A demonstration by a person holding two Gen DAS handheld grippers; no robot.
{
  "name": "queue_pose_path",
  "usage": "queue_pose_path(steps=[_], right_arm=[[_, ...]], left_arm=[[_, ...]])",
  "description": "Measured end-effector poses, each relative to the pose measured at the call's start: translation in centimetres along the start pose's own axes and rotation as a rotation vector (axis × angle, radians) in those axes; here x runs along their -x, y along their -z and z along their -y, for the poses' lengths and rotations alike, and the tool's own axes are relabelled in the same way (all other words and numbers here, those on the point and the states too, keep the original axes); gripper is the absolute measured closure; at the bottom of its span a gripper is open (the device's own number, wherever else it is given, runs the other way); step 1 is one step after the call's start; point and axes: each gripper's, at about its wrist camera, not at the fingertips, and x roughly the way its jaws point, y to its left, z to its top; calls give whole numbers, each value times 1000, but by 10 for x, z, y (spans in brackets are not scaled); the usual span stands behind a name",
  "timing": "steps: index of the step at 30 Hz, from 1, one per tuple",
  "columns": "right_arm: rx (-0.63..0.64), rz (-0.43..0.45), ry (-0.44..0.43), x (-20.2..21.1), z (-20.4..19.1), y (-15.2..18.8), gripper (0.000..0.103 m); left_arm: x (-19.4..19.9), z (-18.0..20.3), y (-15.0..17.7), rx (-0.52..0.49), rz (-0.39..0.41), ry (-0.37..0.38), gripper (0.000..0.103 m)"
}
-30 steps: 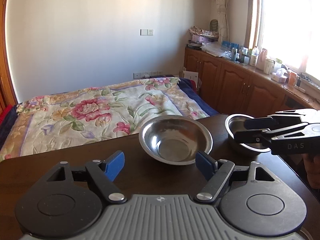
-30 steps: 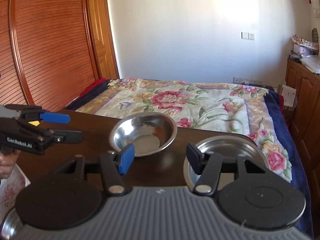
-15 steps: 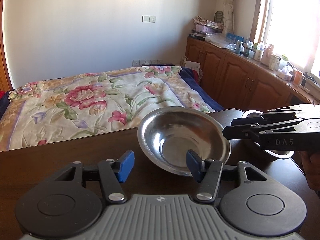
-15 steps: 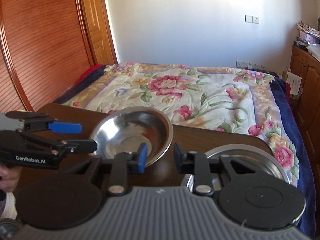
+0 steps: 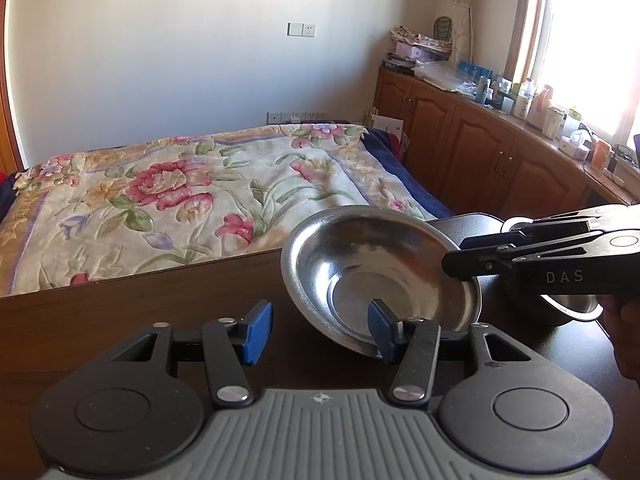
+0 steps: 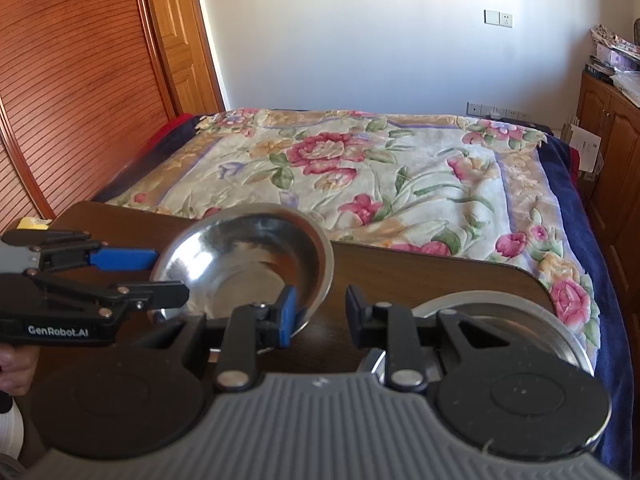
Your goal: Organize plates and bowls
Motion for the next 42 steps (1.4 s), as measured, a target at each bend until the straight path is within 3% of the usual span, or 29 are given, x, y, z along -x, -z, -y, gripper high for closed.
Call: queue_pose_path(steps=[7, 15, 29, 42], right_arm=[[-4, -31, -25, -9, -3, -2, 74], [-26, -24, -51, -2, -3, -1, 81], [-8, 48, -58, 47, -18, -5, 81], [-2, 87, -82, 78, -28, 2, 81]], left_arm=[[-5, -2, 2, 32, -26, 29, 70], [8, 1, -1, 24, -16, 26, 71], [56, 17, -12, -23, 47, 21, 71], [94, 20, 0, -47, 70, 19, 71]])
